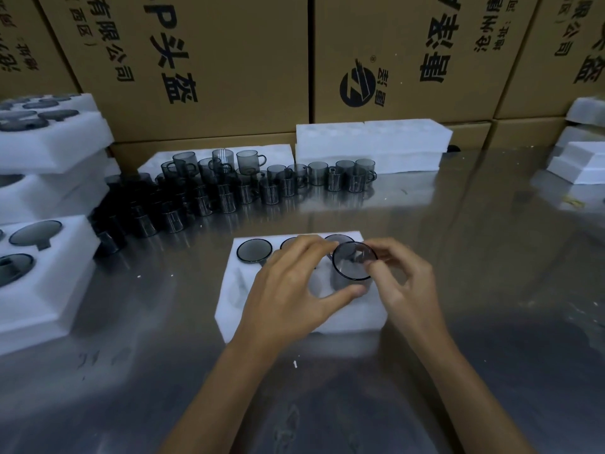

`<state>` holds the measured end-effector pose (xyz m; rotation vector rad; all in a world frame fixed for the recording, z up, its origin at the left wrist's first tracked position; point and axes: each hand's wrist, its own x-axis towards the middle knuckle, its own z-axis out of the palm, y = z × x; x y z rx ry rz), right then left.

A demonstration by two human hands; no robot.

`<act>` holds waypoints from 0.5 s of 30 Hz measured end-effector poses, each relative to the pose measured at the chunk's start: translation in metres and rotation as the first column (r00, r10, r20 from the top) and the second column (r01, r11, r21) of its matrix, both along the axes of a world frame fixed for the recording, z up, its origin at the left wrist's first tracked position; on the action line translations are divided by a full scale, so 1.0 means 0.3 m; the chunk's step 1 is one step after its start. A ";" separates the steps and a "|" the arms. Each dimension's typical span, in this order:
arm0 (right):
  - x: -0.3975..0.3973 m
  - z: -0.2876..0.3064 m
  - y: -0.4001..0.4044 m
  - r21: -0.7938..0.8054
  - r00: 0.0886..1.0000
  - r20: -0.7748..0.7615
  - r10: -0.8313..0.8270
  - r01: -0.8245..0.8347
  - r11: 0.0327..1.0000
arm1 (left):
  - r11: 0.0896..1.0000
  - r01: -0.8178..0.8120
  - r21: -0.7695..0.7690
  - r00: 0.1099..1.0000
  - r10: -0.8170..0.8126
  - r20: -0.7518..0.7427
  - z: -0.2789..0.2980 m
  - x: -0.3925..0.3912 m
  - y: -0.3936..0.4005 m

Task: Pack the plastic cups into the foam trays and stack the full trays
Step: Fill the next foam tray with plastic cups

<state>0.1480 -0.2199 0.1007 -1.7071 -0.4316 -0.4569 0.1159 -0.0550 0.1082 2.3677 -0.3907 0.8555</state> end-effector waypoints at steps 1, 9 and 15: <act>0.004 -0.003 -0.004 0.001 1.000 -0.006 -0.012 0.012 1.000 | 1.000 -0.001 0.028 1.000 0.002 -0.007 0.004 -0.005 -0.001; 0.028 -0.033 0.002 -0.074 0.998 -0.034 -0.061 0.058 0.996 | 0.997 -0.020 0.075 0.991 0.030 -0.131 0.011 -0.010 0.013; 0.040 -0.014 -0.025 -0.071 0.997 -0.072 -0.035 0.030 0.997 | 0.994 -0.022 0.104 0.990 0.036 -0.137 0.013 -0.009 0.028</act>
